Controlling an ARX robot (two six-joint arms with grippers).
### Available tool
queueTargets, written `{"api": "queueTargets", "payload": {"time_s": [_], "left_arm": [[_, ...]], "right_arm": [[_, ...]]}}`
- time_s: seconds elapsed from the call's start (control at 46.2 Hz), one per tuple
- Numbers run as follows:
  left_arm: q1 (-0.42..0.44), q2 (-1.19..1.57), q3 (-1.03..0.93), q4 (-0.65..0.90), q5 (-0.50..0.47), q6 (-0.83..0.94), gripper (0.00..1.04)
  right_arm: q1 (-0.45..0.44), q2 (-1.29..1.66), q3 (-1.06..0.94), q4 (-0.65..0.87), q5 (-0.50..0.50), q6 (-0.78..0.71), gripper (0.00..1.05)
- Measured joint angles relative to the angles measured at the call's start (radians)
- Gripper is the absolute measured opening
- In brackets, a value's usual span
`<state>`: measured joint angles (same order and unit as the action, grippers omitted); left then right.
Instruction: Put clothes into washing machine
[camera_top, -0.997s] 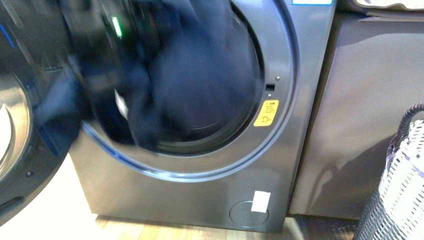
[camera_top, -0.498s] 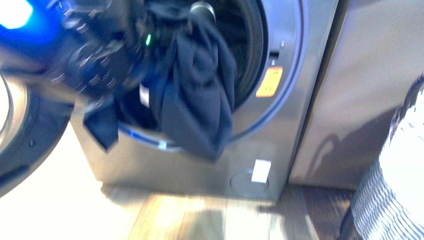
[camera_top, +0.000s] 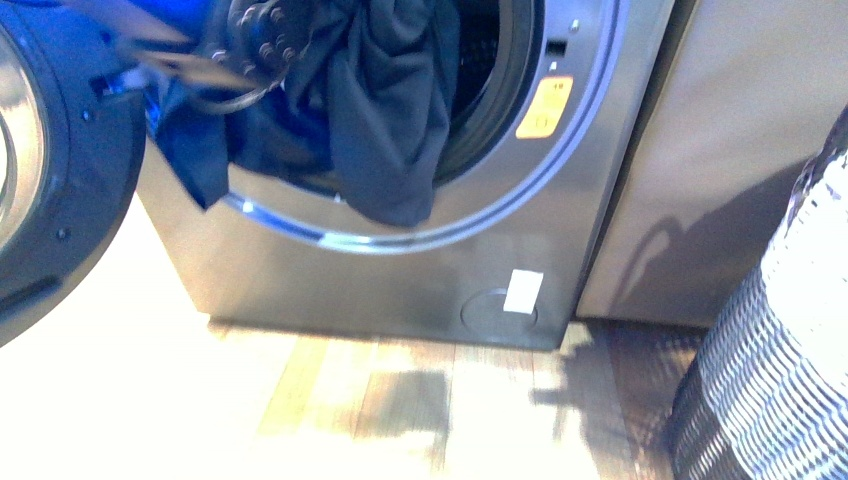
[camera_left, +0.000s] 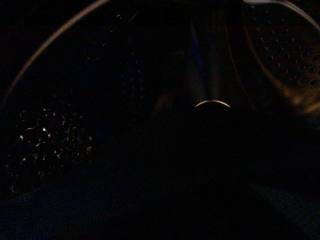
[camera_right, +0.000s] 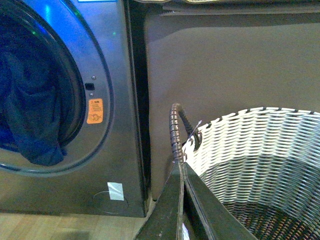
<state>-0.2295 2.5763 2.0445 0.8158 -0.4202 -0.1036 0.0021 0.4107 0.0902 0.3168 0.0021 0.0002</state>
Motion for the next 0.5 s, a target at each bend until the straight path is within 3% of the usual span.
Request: {"api": "queueTargets", "payload": {"time_s": [0.26, 0.498], "left_arm": [[-0.010, 0.157, 0.218, -0.061, -0.026, 0.029, 0.10], [-0.023, 0.360, 0.539, -0.191, -0.021, 0.062, 0.10]], "right_arm": [[0.000, -0.083, -0.034, -0.045, 0.000, 0.000, 0.02], [0.000, -0.160, -0.074, -0.075, 0.000, 0.000, 0.02]]}}
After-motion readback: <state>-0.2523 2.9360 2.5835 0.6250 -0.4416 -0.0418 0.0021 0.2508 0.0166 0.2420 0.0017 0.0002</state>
